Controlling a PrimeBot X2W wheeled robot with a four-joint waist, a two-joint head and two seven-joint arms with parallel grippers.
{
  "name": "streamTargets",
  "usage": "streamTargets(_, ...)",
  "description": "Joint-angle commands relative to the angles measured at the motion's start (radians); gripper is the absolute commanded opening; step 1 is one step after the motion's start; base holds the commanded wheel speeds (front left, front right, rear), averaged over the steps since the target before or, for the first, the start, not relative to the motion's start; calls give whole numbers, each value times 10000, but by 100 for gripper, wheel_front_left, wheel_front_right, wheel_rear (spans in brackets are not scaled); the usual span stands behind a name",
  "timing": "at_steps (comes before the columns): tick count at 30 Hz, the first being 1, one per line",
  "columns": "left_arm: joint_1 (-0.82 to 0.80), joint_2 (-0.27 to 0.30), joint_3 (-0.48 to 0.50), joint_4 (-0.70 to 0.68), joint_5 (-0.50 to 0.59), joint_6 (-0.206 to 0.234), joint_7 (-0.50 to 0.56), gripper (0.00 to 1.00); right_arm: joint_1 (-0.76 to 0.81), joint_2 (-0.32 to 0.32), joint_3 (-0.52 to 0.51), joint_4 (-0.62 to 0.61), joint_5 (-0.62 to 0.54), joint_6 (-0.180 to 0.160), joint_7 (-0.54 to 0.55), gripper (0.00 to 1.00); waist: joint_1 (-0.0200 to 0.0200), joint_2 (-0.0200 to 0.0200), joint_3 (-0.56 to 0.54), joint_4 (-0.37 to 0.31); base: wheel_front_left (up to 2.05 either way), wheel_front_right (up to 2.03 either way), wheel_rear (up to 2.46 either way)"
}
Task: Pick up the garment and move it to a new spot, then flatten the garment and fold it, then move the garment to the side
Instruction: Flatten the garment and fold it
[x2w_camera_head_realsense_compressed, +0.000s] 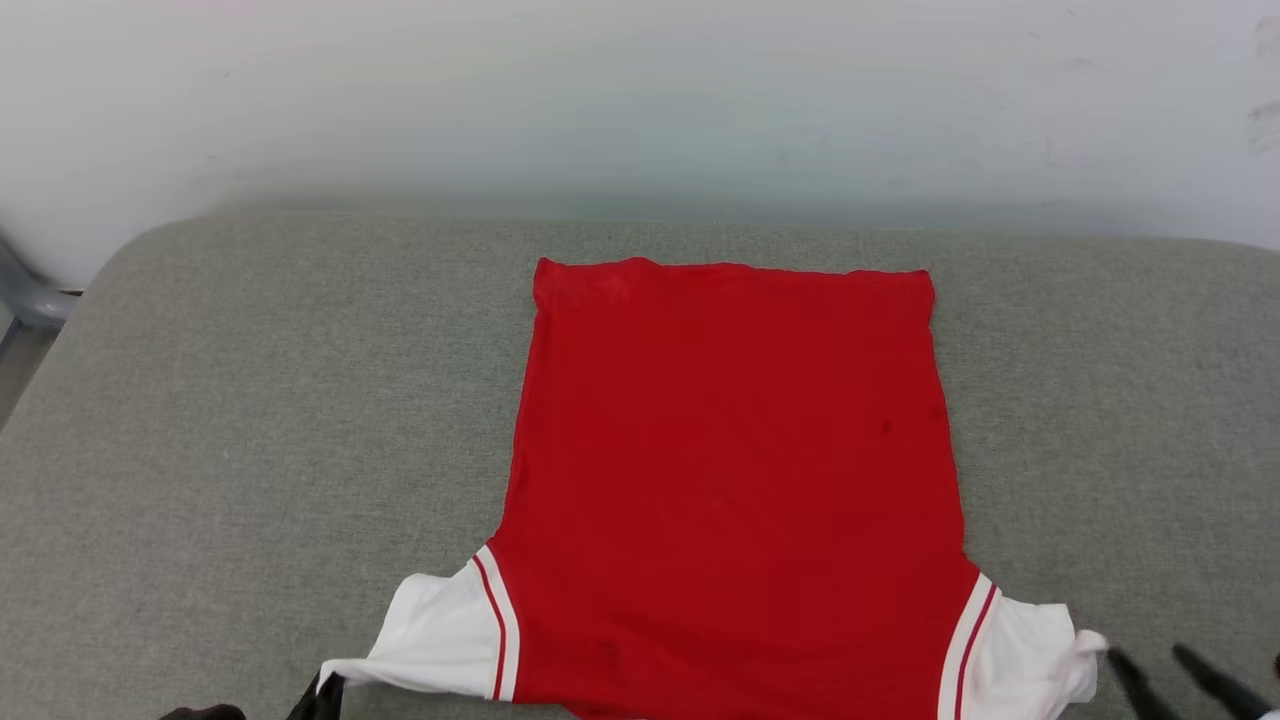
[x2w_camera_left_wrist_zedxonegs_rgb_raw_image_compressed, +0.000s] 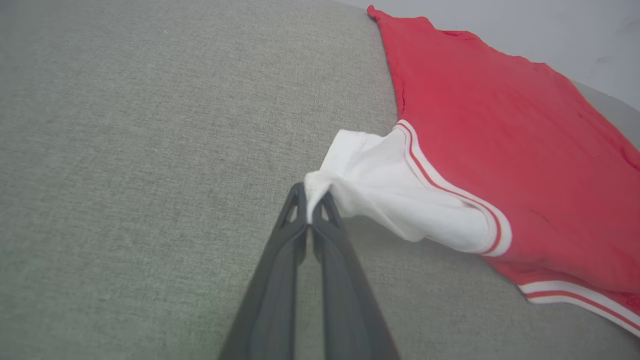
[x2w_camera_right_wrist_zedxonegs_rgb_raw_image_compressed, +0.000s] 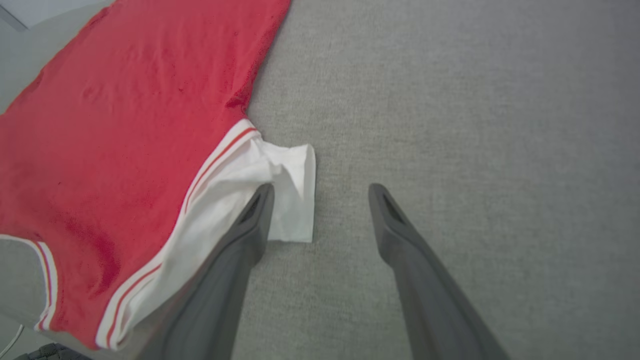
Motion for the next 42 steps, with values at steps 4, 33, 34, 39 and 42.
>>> streamTargets(4, -373, -240, 127, -340, 452, -77, -23, 0, -859, -355, -1103, -863, 160, -13, -11, 100, 0, -1, 220, 301, 0, 0, 0)
streamTargets(33, -3005, -2565, 678, -1198, 2970, -1310, -23, 0, -11473, -1910, 333, 1148, -1275, -13, 9743, 100, 0, -1, 4596, 2682, 0, 0, 0)
streamTargets(34, -3060, -2663, 727, -1214, 3042, -1393, -23, 0, -11664, -1936, 438, 1237, -1394, -13, 10075, 100, 0, -1, 4718, 2727, 0, 0, 0)
streamTargets(39, -3289, -3081, 995, -1291, 3411, -1721, -23, 0, -12343, -1932, 611, 1582, -1901, -13, 11196, 100, 0, -1, 5377, 2906, 0, 0, 0)
streamTargets(42, -3428, -3322, 1126, -1316, 3597, -1890, -23, 0, -12519, -1826, 637, 1791, -2238, -13, 11531, 100, 0, -1, 5791, 2928, 0, 0, 0)
